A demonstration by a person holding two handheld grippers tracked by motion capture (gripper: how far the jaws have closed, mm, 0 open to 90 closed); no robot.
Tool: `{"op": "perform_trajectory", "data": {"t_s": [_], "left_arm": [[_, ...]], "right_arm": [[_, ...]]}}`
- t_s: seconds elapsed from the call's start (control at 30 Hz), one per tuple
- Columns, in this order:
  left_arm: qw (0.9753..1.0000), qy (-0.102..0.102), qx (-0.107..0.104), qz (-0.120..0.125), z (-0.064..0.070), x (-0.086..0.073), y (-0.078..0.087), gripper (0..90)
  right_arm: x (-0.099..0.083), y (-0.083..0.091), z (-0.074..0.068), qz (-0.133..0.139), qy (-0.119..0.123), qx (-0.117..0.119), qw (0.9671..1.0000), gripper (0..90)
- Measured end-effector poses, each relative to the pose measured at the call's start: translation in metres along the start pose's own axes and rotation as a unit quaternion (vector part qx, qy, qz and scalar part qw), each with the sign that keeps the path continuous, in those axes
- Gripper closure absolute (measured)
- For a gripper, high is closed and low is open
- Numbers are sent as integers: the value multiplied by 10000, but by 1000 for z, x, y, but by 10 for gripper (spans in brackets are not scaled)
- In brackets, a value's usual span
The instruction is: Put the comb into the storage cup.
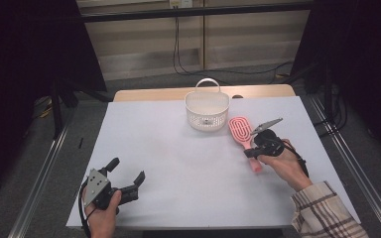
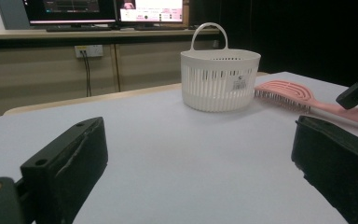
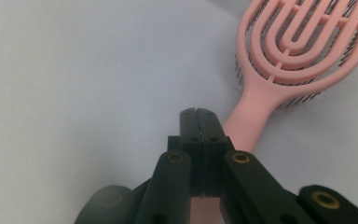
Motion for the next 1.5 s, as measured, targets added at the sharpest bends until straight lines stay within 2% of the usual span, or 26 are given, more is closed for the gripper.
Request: {"op": "perform_trajectory", "data": {"t_s": [0.5,1.5], "left_arm": [[10000,10,-5,2,0,0,0,37],[10000,6,3,9,0,0,0,37]], "right_arm": [[-8,-9,-3,-298,1,62,9995,900],[-12,-5,3,-395,-113,-5,9992,900]]}}
Point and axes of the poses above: each handheld gripper's, and its own axes: y roughly backward along the jaws, x roughly out of its top, z roughly to its right, the point moved 10 cm from there along -y, roughly forward along the jaws, and after that the axes turned 10 degrees about x, right-handed, at the moved point
